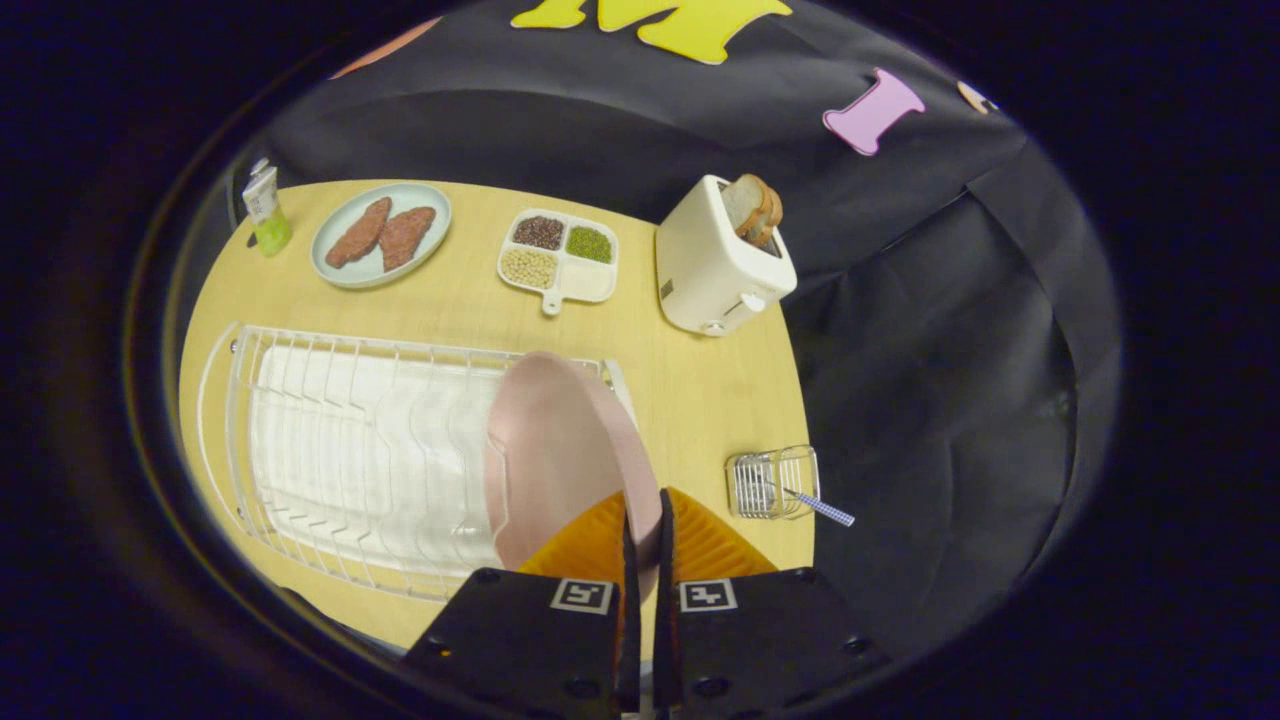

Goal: Take the plate from the dish rack, then take the spoon from the basket and place it into the plate.

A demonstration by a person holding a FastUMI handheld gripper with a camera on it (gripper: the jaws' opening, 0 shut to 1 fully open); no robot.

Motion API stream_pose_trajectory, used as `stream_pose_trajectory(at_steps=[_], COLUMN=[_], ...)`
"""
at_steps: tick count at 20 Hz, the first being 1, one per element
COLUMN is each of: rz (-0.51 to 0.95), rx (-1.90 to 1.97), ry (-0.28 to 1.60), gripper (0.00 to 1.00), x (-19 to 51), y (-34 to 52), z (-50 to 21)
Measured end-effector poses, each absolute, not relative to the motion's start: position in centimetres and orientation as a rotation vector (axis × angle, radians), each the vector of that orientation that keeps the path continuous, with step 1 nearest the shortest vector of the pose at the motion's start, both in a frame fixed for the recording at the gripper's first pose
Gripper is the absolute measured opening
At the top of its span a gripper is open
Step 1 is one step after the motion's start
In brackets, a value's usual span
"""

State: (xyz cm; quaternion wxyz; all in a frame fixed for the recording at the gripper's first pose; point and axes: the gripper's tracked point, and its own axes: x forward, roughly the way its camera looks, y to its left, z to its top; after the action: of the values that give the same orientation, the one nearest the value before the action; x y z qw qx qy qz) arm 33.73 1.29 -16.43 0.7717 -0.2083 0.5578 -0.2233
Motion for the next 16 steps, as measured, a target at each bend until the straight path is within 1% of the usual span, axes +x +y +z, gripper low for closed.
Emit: stream_pose_trajectory(at_steps=[6, 8, 10, 13, 16], rz=[-0.581, -0.58, -0.538, -0.415, -0.287], rx=[-0.562, -0.533, -0.486, -0.401, -0.32], ry=[1.106, 1.081, 1.089, 1.15, 1.15], gripper=[0.1, 0.1, 0.1, 0.1, 0.1], x=[32.6, 32.2, 31.0, 27.8, 24.0], y=[2.8, 2.9, 3.0, 3.5, 3.9], z=[-14.1, -13.5, -13.3, -13.7, -13.3])
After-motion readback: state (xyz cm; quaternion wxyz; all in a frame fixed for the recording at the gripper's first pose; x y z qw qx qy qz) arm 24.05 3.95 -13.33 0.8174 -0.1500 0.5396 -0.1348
